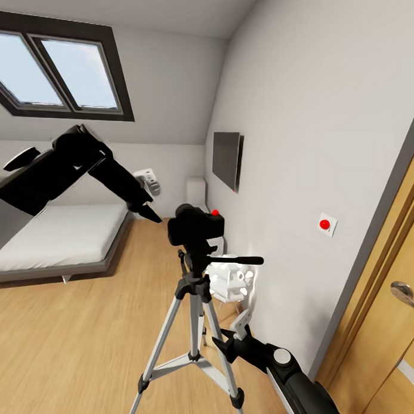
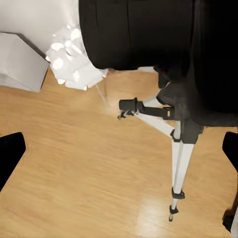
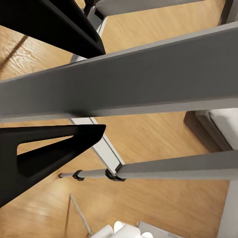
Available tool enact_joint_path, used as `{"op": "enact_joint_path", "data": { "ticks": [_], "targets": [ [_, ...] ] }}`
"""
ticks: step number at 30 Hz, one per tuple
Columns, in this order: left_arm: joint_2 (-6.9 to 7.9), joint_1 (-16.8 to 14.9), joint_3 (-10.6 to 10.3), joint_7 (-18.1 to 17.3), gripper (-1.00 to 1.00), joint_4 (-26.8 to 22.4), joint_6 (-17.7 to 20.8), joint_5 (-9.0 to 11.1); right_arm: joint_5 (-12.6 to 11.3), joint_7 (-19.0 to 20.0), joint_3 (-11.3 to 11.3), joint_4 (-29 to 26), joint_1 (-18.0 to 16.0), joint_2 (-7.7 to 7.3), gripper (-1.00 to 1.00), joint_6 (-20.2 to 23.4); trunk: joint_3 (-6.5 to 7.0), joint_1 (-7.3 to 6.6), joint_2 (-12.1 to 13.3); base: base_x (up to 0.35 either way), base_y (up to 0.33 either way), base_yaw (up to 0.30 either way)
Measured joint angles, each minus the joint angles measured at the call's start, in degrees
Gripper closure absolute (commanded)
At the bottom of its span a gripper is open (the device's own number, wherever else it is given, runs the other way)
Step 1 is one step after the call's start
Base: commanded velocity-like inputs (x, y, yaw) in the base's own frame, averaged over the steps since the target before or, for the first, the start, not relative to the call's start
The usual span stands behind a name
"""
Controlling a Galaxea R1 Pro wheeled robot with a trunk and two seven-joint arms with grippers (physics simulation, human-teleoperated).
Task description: Attach the digital camera to the camera tripod in the bedroom.
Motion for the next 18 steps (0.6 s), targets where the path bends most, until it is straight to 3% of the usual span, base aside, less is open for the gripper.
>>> {"op": "enact_joint_path", "data": {
  "ticks": [5,9,10,11,14,15,18],
  "targets": [
    [1.29,0.34,2.00,3.24,-1.00,-1.25,0.03,-0.02,-0.01,-0.02,0.01,-0.02,0.01,0.00,1.00,0.00,0.00,0.00,0.00,0.000,0.000,0.000],
    [2.43,1.70,2.74,8.70,-1.00,-2.01,0.12,-0.03,-0.03,-0.06,0.02,0.01,-0.01,0.00,1.00,0.00,0.00,0.00,0.01,0.000,0.000,0.000],
    [2.82,2.17,2.92,9.77,-1.00,-2.34,0.14,-0.04,-0.04,-0.05,0.02,0.03,-0.02,0.00,-1.00,0.00,0.00,0.00,0.01,0.000,0.000,0.000],
    [3.29,2.69,3.24,10.79,-1.00,-2.74,0.15,-0.04,1.62,-0.04,0.15,0.66,0.02,0.01,-1.00,0.04,-0.02,0.01,0.04,0.000,0.000,0.000],
    [5.83,6.01,6.94,13.63,-1.00,-4.48,0.19,-0.06,1.67,-0.07,0.16,0.68,0.01,0.01,-1.00,0.08,-0.02,0.01,0.03,0.000,0.000,0.000],
    [6.89,8.30,9.65,14.36,-1.00,-5.09,0.17,-0.10,1.67,-0.07,0.16,0.68,0.01,0.01,-1.00,0.09,-0.02,0.01,0.03,0.000,0.000,0.000],
    [8.48,12.66,14.81,15.05,-1.00,-5.83,0.20,-0.05,1.66,-0.03,0.16,0.68,0.03,0.01,-1.00,0.11,-0.02,0.01,0.03,0.000,0.000,0.000]
  ]
}}
